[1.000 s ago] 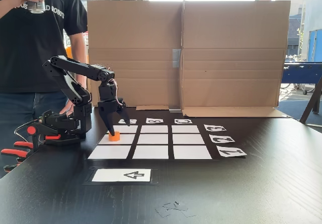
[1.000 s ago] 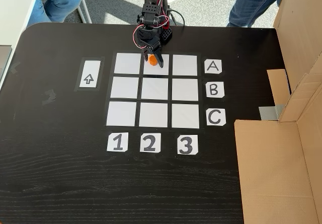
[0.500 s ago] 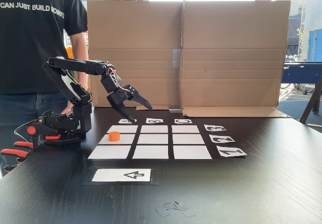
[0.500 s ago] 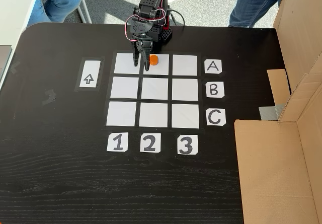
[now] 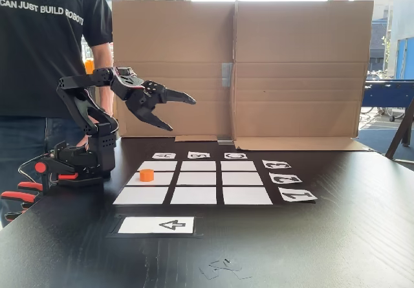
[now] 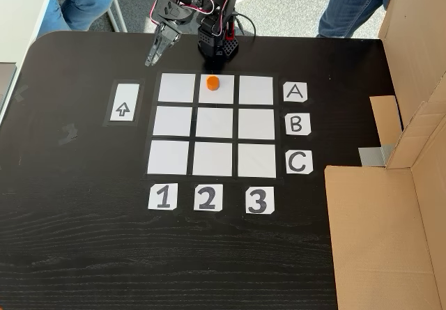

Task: Pick up the round, orange token and place it in the grid on square A2.

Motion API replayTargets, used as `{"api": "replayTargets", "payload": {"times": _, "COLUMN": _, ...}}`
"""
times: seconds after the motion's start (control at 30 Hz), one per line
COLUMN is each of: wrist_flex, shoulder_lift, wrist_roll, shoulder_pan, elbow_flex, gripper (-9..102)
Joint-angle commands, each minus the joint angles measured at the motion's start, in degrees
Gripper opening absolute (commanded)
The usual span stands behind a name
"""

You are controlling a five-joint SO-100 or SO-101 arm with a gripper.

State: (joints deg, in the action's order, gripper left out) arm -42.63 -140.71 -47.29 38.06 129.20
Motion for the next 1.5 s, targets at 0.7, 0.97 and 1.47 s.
{"api": "replayTargets", "payload": {"times": 0.7, "wrist_flex": 19.34, "shoulder_lift": -29.09, "wrist_roll": -23.20, "shoulder_pan": 43.15, "elbow_flex": 24.17, "gripper": 0}}
{"api": "replayTargets", "payload": {"times": 0.97, "wrist_flex": 10.20, "shoulder_lift": -45.00, "wrist_roll": -25.75, "shoulder_pan": 45.09, "elbow_flex": 36.12, "gripper": 0}}
{"api": "replayTargets", "payload": {"times": 1.47, "wrist_flex": 7.12, "shoulder_lift": -50.01, "wrist_roll": -26.02, "shoulder_pan": 47.11, "elbow_flex": 46.05, "gripper": 0}}
